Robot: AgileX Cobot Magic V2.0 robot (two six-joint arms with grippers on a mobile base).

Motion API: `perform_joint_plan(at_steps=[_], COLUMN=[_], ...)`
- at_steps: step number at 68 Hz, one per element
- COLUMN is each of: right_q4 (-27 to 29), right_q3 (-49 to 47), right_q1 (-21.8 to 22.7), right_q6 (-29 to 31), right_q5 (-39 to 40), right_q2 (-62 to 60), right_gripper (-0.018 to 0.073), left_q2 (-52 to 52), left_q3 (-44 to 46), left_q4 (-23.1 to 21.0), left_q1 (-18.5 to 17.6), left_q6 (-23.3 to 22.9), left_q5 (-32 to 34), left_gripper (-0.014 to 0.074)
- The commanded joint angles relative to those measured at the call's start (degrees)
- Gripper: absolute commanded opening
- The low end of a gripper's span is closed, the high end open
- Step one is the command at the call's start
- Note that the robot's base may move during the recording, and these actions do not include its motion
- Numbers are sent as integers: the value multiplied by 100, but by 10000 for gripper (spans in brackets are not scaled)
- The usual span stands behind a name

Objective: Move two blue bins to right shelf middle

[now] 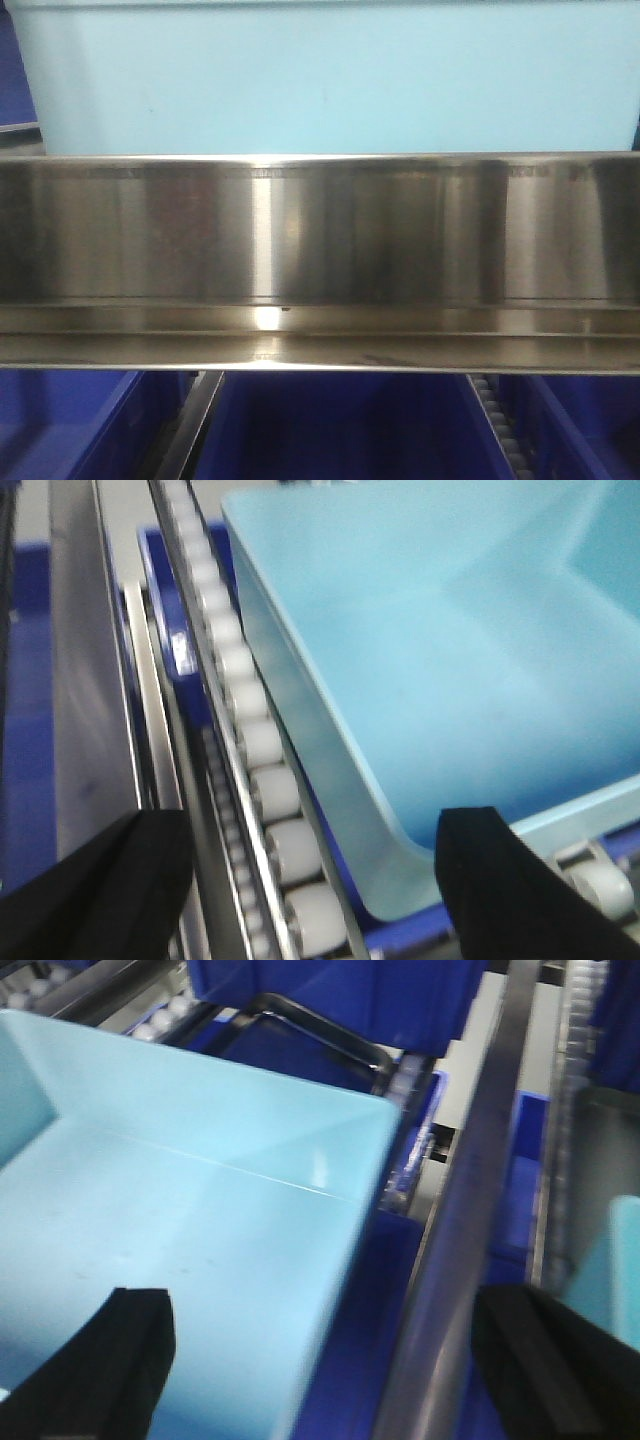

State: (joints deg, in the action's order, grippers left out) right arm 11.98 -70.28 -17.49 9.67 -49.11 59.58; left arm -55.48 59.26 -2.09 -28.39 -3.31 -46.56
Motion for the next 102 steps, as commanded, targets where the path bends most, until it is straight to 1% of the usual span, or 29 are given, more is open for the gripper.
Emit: perform_joint_plan(at_steps=[1, 6, 9, 15, 18, 21, 26, 31, 36, 40, 53, 67, 82, 89, 92, 96, 98, 99, 102], right_q4=[21, 21, 21, 21, 21, 21, -119, -450, -796, -952, -964, -964, -925, -874, -865, -865, -865, -865, -865], right_q3=[-131, -175, -224, -334, -425, -520, -676, -798, -908, -987, -1020, -1020, -1020, -1020, -1020, -1020, -1020, -1020, -1020], right_q1=[-167, -271, -274, -274, -274, -274, -274, -274, -274, -274, -274, -274, -274, -274, -274, -274, -274, -274, -274], right_q6=[30, 30, -21, -120, -120, -159, -397, -834, -1245, -1468, -1494, -1584, -1628, -1628, -1628, -1628, -1628, -1628, -1628], right_q5=[25, 2, -50, -211, -288, -370, -507, -643, -851, -1051, -1131, -1107, -956, -887, -886, -877, -877, -895, -907], right_q2=[167, 334, 462, 697, 793, 890, 1067, 1217, 1365, 1501, 1893, 2327, 2613, 2670, 2679, 2692, 2703, 2702, 2702], right_gripper=[487, 487, 487, 487, 487, 487, 487, 487, 487, 487, 487, 487, 487, 484, 463, 407, 345, 331, 236], left_q2=[-236, -543, -785, -1241, -1426, -1592, -1875, -2126, -2359, -2561, -3156, -3661, -4039, -4151, -4174, -4172, -4172, -4172, -4172], left_q3=[342, 644, 900, 1424, 1629, 1820, 2098, 2324, 2525, 2693, 3138, 3460, 3487, 3487, 3487, 3487, 3487, 3487, 3487], left_q4=[-15, -15, -15, -4, 50, 137, 256, 272, 315, 394, 409, 399, 357, 455, 455, 455, 455, 455, 455], left_q1=[-40, -40, -40, -40, -29, -29, -29, -29, -29, -29, -29, -29, -63, -63, -63, -63, -63, -63, -63], left_q6=[-29, -29, -43, -184, -217, -346, -484, -518, -691, -879, -1086, -1085, -1085, -1085, -1085, -1085, -1085, -1085, -1085], left_q5=[-277, -467, -702, -1162, -1354, -1471, -1640, -1763, -1901, -2002, -2267, -2340, -2340, -2340, -2340, -2340, -2340, -2340, -2340], left_gripper=[412, 412, 412, 412, 412, 412, 412, 412, 412, 412, 412, 412, 412, 412, 410, 395, 377, 364, 309])
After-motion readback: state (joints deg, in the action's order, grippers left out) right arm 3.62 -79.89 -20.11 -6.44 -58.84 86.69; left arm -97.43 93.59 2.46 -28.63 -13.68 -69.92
